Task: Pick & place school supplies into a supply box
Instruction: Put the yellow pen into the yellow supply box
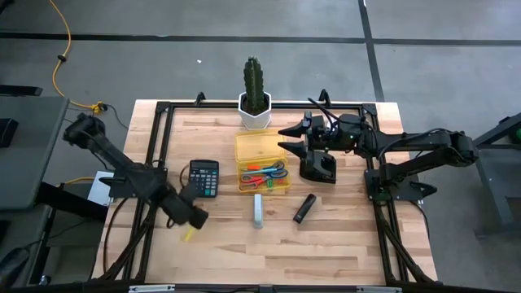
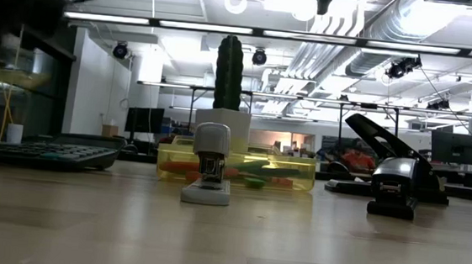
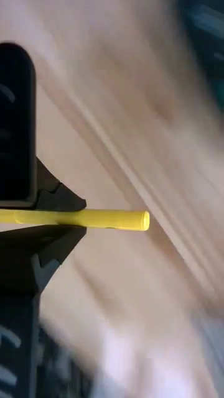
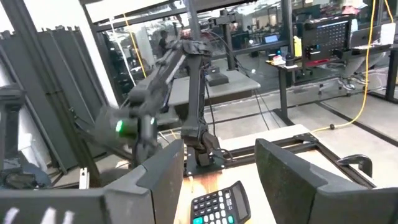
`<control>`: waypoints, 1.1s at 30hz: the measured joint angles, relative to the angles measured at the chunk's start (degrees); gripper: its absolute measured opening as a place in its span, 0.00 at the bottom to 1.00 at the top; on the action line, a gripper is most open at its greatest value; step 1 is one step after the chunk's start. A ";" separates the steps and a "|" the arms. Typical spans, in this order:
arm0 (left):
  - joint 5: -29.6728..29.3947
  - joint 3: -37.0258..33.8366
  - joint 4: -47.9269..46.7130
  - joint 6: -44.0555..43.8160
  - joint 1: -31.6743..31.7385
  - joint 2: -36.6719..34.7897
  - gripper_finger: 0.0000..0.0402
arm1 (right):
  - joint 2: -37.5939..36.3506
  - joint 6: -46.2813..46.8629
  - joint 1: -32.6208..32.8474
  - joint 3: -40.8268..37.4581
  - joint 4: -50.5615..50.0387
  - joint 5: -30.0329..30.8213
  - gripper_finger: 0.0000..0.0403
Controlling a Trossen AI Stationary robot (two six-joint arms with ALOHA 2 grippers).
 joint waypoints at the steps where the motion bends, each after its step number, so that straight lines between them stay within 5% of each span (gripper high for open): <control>1: -2.47 0.01 2.06 3.99 0.96 -2.53 0.02 | 0.02 0.00 0.00 0.00 0.02 0.02 0.47; 10: -10.96 0.16 33.15 55.47 18.58 -12.80 0.01 | 0.02 1.38 0.00 0.00 -0.02 0.11 0.47; 15: -6.11 0.16 50.79 71.46 31.43 -12.77 0.01 | 0.02 1.40 0.04 0.00 -0.09 -0.29 0.47; 22: 2.81 0.20 63.61 77.77 40.41 -12.65 0.01 | 0.02 1.30 0.04 0.00 -0.08 -0.29 0.47; 33: 3.31 0.66 63.78 77.69 40.94 -10.91 0.01 | 0.05 4.92 0.04 0.00 -0.09 -0.29 0.47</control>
